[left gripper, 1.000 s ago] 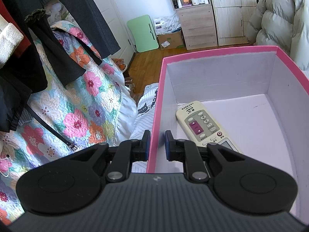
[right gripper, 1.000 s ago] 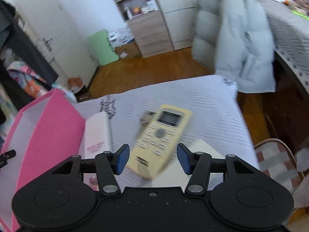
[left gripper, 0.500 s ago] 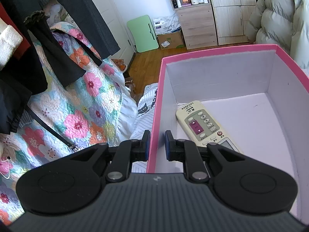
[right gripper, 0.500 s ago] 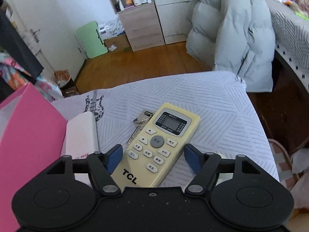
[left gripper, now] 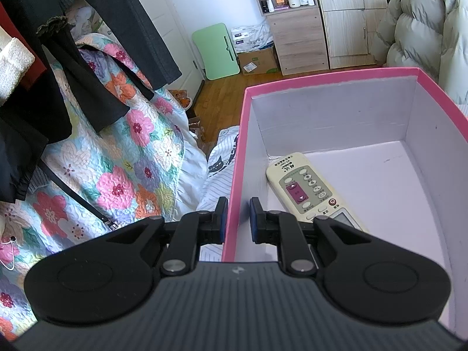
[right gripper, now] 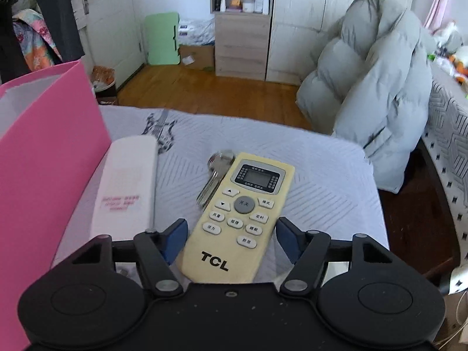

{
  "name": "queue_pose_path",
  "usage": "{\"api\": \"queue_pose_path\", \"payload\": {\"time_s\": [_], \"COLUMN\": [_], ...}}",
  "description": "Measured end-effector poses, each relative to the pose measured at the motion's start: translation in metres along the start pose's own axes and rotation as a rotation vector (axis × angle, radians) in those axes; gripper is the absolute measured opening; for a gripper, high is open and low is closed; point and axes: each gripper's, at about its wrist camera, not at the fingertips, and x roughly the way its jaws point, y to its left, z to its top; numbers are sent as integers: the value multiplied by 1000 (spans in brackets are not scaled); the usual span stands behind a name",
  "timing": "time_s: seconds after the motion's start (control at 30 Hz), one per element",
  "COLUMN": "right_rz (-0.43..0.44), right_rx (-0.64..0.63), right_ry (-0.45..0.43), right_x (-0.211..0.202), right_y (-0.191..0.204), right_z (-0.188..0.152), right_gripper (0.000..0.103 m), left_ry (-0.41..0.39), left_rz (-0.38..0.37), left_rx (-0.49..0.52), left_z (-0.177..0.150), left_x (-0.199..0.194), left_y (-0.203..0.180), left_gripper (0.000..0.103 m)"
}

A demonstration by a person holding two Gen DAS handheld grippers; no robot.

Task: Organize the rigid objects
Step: 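Grasp the cream TCL remote on the table with the right tool, then place the cream TCL remote beside the white remote in the box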

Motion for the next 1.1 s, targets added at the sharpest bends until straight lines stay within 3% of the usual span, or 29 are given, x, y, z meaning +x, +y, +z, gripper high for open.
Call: {"api": "queue_pose_path", "payload": {"time_s": [0.17,0.23,0.3,0.33,0.4,0.87,1.1], "right_rz": [20,1,-24,-22,-12,53,159], "right_rx": [72,103,64,72,85,103,98], "right_ry": [58,70,39,23,-4,-211,-264], "right_x": [7,14,19,19,15,-44,-79], "right_y": [-9,-8,-1,-1,-4,-1,11], "right_z": [9,13,13,12,8,5,6], "right_gripper": [71,80,78,69,67,66,66], "left_ry": [0,0,0,0,0,-1,-1], "left_rz": [2,-1,1,3,1,0,1], "left_rx": [3,-1,1,4,2,2,2], "left_z": [0,0,0,0,0,0,0], "left_x": [0,0,0,0,0,-1,-1], "left_y": [0,0,0,0,0,-1,-1], "left_gripper": [14,14,14,14,14,14,14]}}
